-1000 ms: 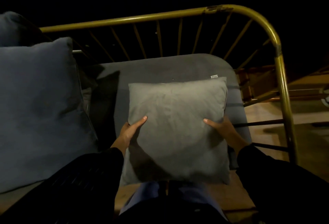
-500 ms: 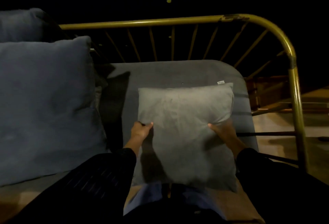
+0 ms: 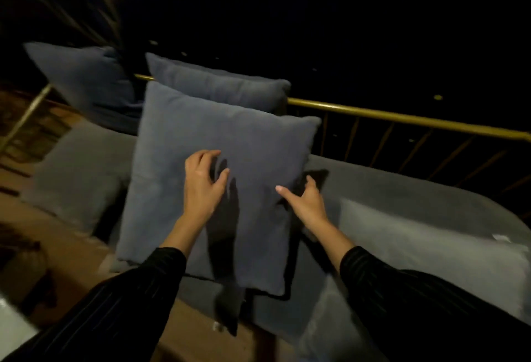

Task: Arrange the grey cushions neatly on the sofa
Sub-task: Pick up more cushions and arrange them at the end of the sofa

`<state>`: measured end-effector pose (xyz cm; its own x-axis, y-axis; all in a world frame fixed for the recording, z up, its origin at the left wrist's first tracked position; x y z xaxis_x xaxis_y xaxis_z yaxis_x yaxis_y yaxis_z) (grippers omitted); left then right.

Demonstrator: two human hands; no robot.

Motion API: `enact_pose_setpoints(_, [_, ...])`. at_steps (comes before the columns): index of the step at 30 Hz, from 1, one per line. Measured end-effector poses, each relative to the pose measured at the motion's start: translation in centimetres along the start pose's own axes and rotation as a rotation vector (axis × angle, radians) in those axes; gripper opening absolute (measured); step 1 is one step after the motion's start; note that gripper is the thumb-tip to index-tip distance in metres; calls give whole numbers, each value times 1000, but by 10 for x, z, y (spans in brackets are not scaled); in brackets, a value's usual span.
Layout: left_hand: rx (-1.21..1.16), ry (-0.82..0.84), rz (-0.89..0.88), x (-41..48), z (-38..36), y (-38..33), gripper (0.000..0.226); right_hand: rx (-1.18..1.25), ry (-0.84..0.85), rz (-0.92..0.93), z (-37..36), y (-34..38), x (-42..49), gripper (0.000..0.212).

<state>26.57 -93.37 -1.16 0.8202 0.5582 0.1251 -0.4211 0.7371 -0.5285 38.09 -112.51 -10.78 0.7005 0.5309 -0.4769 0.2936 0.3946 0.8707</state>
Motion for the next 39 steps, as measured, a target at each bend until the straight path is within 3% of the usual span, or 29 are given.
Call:
enact_pose_setpoints(4, [40, 2, 176, 28, 39, 83, 59, 17, -8, -58, -51, 12, 16, 128])
enact_pose_setpoints(8, [-37, 44, 261, 39, 62, 123, 85, 151, -3, -109, -57, -2, 28, 141])
enact_pose_setpoints(12, [-207, 110, 439, 45, 62, 150, 120, 403, 136, -91, -51, -16, 26, 134])
enact_pose_setpoints(15, [-445, 142, 616, 53, 62, 167, 145, 457, 199, -103, -50, -16, 25, 125])
enact_pose_setpoints(17, [-555, 136, 644, 59, 61, 180, 138, 504, 193, -100, -49, -16, 24, 107])
enact_pose_setpoints(19, [-569, 115, 639, 62, 60, 186, 123, 553, 189, -84, -46, -15, 19, 103])
enact_pose_setpoints(23, [-511, 72, 577, 56, 74, 134, 110, 616, 200, -2, -29, -9, -5, 125])
enact_pose_setpoints(25, [-506, 81, 518, 52, 75, 102, 110, 648, 176, 30, -10, -8, -19, 115])
enact_pose_setpoints(29, [-493, 94, 431, 46, 66, 36, 135, 670, 99, 93, 47, 1, -47, 97])
enact_pose_setpoints(35, [-508, 84, 242, 72, 52, -80, 136, 665, -79, 205, 152, 28, -77, 106])
enact_pose_setpoints(37, [-541, 70, 168, 83, 47, -124, 128, 653, -153, 272, 192, 37, -84, 87])
enact_pose_setpoints(39, [-575, 67, 92, 90, 37, -168, 109, 644, -224, 331, 232, 45, -90, 89])
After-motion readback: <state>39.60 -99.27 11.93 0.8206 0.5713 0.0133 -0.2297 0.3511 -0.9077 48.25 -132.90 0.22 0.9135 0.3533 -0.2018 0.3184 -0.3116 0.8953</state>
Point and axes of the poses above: each hand's wrist, its own x-axis towards the middle knuckle, its own z-axis out of the back of the hand, y = z × x, the point moved 4 cm from there along x, towards the middle knuckle, and after that the axes turned 11 degrees about y, right-handed, at the moved point
